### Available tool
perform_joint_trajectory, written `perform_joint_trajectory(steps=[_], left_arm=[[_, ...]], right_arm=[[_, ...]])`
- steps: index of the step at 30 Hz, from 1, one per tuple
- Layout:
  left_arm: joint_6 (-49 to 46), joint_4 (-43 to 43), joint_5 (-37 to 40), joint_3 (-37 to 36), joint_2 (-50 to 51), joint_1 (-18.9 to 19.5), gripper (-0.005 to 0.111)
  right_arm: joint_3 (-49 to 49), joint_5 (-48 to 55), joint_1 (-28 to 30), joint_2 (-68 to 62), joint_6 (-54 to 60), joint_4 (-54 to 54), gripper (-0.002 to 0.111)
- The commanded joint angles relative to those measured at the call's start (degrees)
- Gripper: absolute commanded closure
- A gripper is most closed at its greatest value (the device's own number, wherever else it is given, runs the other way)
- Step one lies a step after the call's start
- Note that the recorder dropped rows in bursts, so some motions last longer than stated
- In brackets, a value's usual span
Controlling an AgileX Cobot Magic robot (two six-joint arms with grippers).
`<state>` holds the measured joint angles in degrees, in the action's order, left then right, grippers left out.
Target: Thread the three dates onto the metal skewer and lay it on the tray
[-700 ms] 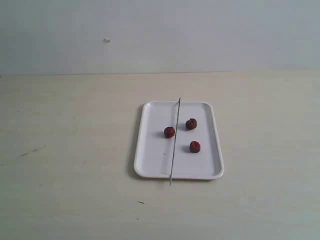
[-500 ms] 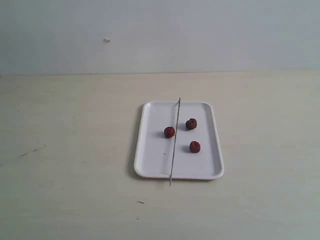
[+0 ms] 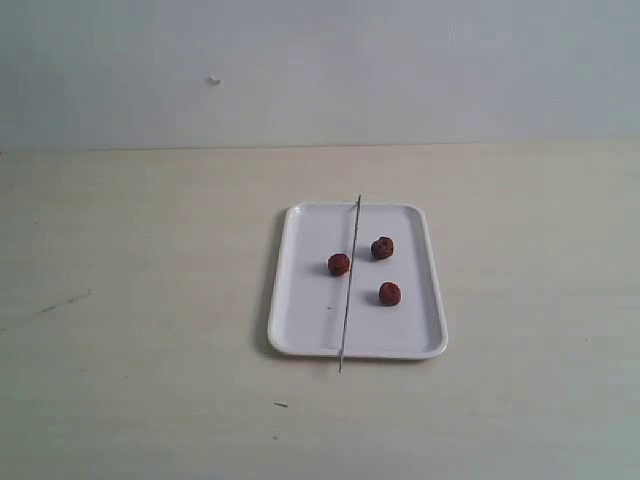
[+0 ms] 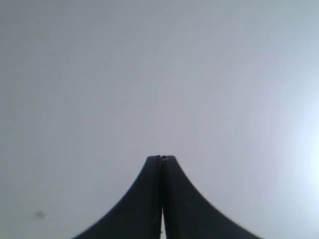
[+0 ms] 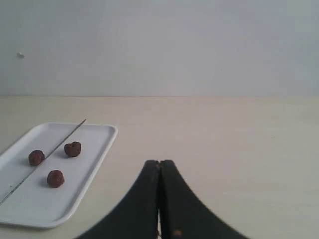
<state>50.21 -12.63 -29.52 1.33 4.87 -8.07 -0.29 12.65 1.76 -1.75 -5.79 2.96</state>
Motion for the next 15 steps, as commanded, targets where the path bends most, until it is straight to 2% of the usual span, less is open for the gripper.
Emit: perform_joint_trajectory(steps=[1, 3, 5, 10, 15], left_arm=[[-7.2, 13.2, 6.6, 10.7, 4.5, 0.1, 0.107], [-18.3, 20.1, 14.2, 17.3, 9.3, 0.1, 0.107], [-27.5, 21.7, 21.8, 23.4, 16.2, 0.1, 0.107], [-36.6, 21.6, 47.0, 35.9, 36.1, 0.1, 0.107], [-40.0, 22.9, 65.5, 44.5, 56.4, -0.2, 0.107]], right_arm=[[0.3, -0.1, 0.3, 0.4, 0.2, 0.1, 0.108], [0.3, -0.1, 0.3, 0.4, 0.2, 0.1, 0.108], [0.3, -0.1, 0.3, 0.4, 0.2, 0.1, 0.108], [0.3, -0.1, 0.3, 0.4, 0.2, 0.1, 0.108], [0.3, -0.1, 0.3, 0.4, 0.2, 0.1, 0.108]])
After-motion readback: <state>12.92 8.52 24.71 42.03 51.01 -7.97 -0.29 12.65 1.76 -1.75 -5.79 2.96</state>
